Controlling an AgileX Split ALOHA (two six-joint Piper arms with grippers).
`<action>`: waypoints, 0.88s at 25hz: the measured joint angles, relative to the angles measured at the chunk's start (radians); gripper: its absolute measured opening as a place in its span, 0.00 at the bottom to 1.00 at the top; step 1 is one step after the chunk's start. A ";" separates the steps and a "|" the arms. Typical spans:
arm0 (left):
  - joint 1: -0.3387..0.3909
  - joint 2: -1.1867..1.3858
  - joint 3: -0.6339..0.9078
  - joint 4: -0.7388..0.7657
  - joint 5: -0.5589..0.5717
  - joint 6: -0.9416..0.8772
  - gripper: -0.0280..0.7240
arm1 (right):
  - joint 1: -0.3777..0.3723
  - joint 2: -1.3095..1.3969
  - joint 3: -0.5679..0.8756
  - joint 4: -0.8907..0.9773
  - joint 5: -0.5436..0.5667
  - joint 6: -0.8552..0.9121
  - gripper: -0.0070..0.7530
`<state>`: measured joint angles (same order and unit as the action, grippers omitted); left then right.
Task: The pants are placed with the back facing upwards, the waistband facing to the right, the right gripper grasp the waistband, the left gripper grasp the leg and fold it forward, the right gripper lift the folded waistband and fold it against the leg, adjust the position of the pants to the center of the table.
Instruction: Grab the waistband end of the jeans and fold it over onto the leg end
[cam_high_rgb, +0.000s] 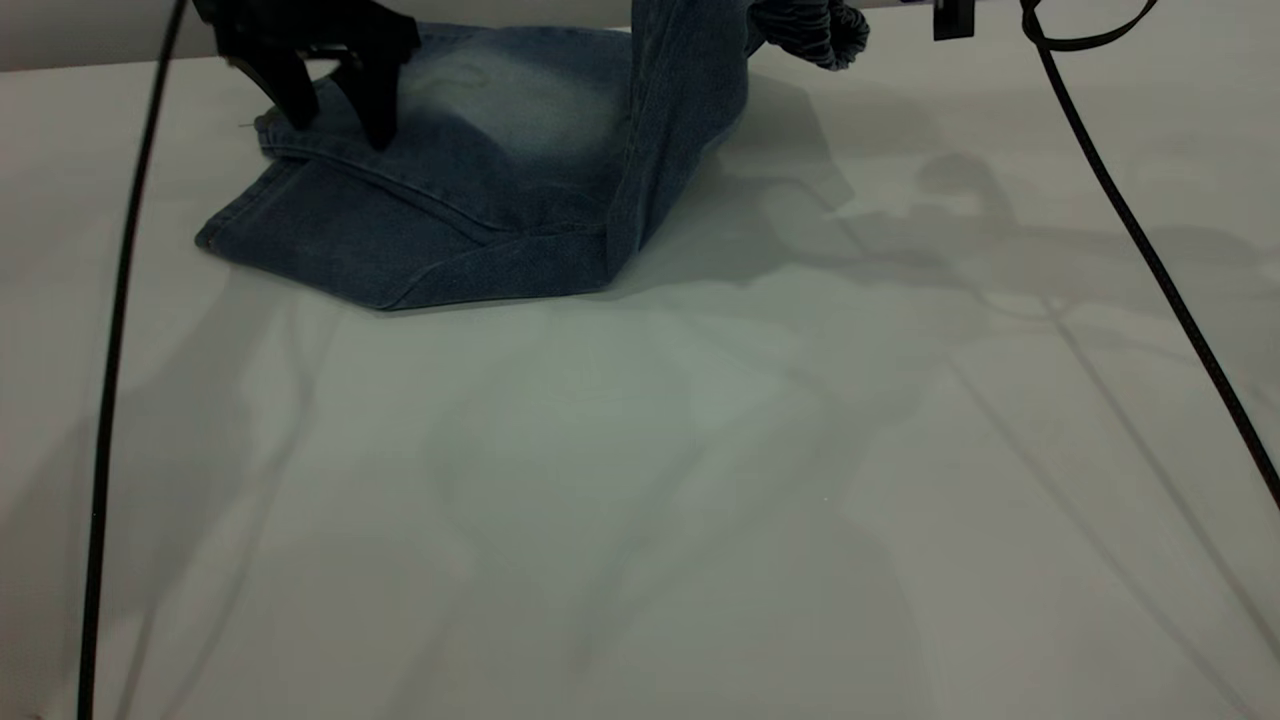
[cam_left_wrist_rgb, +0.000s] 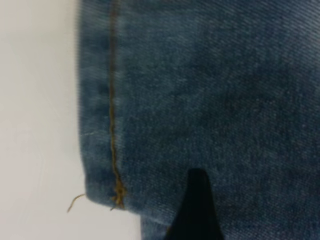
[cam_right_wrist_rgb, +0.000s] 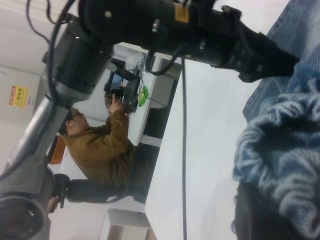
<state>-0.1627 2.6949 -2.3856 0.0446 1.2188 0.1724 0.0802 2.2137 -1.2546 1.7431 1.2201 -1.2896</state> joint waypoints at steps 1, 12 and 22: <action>0.000 0.004 0.000 0.000 0.000 0.001 0.76 | 0.000 -0.005 0.000 0.000 0.000 0.004 0.13; 0.001 0.008 0.000 -0.045 0.002 0.002 0.76 | 0.114 -0.029 -0.136 -0.004 0.004 0.121 0.13; 0.001 0.006 -0.001 -0.063 0.003 0.002 0.76 | 0.200 -0.013 -0.270 0.004 -0.132 0.216 0.13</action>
<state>-0.1619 2.7006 -2.3866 -0.0187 1.2216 0.1740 0.2803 2.2007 -1.5242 1.7473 1.0885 -1.0738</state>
